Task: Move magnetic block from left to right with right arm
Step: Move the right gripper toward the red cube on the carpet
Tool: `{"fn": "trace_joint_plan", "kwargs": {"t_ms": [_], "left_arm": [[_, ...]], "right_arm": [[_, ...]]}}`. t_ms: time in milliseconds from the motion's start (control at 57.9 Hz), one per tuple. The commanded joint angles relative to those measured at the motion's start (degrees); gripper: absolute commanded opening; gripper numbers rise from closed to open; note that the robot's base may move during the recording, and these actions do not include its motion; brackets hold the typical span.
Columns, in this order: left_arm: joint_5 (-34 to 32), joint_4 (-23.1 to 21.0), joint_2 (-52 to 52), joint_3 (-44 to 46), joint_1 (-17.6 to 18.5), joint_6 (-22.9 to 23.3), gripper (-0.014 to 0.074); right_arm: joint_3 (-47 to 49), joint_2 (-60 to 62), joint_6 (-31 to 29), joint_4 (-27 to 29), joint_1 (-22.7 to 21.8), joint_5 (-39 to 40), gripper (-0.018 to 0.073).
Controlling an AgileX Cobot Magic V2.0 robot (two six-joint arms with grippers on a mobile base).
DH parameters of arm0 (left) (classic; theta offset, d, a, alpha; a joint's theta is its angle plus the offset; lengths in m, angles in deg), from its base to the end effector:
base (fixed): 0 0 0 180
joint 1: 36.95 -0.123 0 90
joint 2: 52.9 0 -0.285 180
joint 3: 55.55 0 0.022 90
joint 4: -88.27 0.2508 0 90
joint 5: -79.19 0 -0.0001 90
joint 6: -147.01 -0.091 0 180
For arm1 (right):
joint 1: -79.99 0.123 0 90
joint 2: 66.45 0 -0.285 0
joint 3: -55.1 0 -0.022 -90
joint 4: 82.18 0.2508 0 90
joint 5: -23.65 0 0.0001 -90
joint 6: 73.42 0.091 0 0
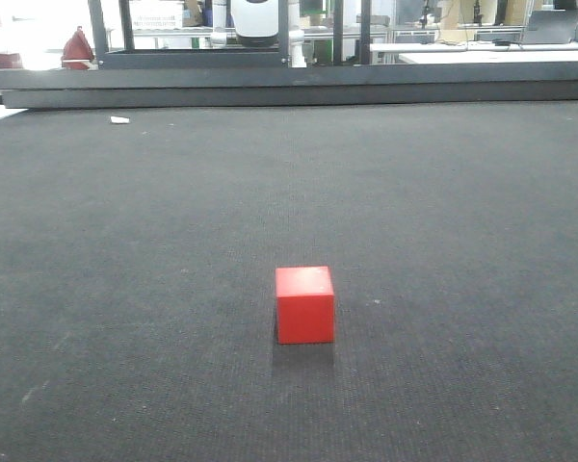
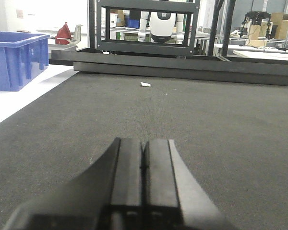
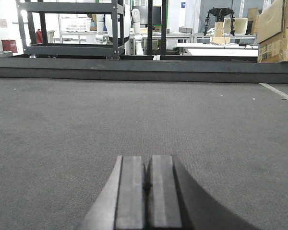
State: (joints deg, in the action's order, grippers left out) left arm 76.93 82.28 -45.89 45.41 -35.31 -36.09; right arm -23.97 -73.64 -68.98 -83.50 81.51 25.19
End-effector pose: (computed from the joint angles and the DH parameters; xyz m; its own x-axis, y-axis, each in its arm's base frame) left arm 0.0563 -0.0012 0.2067 0.1065 -0.0534 -0.9929 0.0299 0.9983 -0.0505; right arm 0.0567 0.0016 0.2053 0.0904 0.0569 -0.9943 -0.0321 0.9980 0.0541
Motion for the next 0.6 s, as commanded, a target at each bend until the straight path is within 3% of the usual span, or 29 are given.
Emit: {"fn": "trace_joint_plan", "kwargs": {"t_ms": [0, 587], "left_arm": [[-4.95, -0.27, -0.62, -0.44, 0.31, 0.12, -0.0126], [-4.95, -0.27, -0.62, -0.44, 0.31, 0.12, -0.0126]], "right_arm": [[0.12, 1.26, -0.01, -0.57, -0.24, 5.41, 0.0029], [0.78, 1.22, -0.01, -0.57, -0.24, 4.83, 0.0029]]}}
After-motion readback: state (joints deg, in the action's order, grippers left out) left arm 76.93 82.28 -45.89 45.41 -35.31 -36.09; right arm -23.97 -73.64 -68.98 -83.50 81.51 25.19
